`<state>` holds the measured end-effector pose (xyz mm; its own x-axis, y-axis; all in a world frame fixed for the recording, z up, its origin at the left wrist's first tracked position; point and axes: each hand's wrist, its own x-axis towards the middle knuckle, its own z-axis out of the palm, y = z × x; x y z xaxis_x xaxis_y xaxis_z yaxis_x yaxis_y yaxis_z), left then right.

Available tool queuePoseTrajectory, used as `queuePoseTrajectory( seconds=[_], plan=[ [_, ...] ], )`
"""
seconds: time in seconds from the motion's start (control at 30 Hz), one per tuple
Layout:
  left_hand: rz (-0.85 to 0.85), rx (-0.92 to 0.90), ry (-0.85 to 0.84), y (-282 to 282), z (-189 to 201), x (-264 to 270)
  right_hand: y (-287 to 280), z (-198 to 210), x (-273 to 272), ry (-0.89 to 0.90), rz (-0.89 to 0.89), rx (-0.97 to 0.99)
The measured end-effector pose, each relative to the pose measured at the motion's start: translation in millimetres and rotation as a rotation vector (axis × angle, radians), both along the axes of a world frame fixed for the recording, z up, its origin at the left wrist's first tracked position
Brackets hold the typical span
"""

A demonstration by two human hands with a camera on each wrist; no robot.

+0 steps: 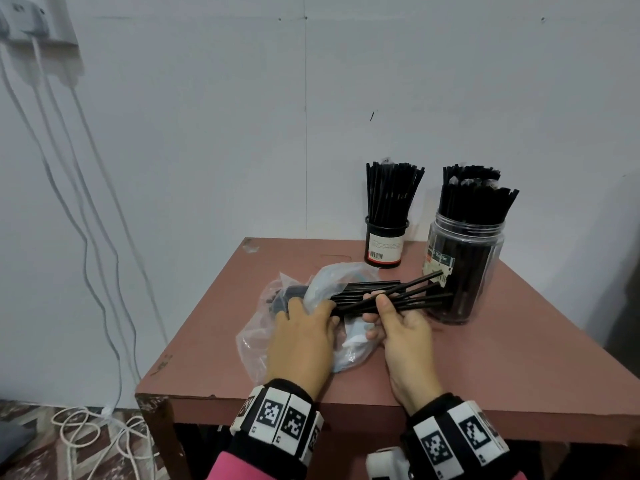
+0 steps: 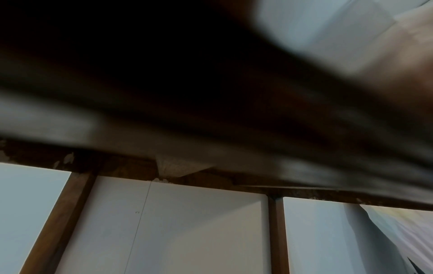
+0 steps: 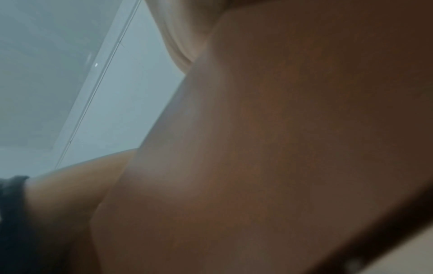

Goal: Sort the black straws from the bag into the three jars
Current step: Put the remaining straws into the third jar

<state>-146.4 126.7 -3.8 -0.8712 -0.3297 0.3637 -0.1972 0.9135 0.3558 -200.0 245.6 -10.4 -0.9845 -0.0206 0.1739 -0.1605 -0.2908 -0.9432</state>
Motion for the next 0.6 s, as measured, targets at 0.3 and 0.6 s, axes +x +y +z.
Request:
queuePoseTrajectory(
  seconds=[0.3, 0.6],
  plan=[
    [-0.036, 0.045, 0.029, -2, -1, 3, 39, 38, 9, 0.235, -0.261, 0.189],
    [-0.019, 0.040, 0.020, -2, -2, 2, 131, 207, -3, 0.651, -0.458, 0.549]
  ],
)
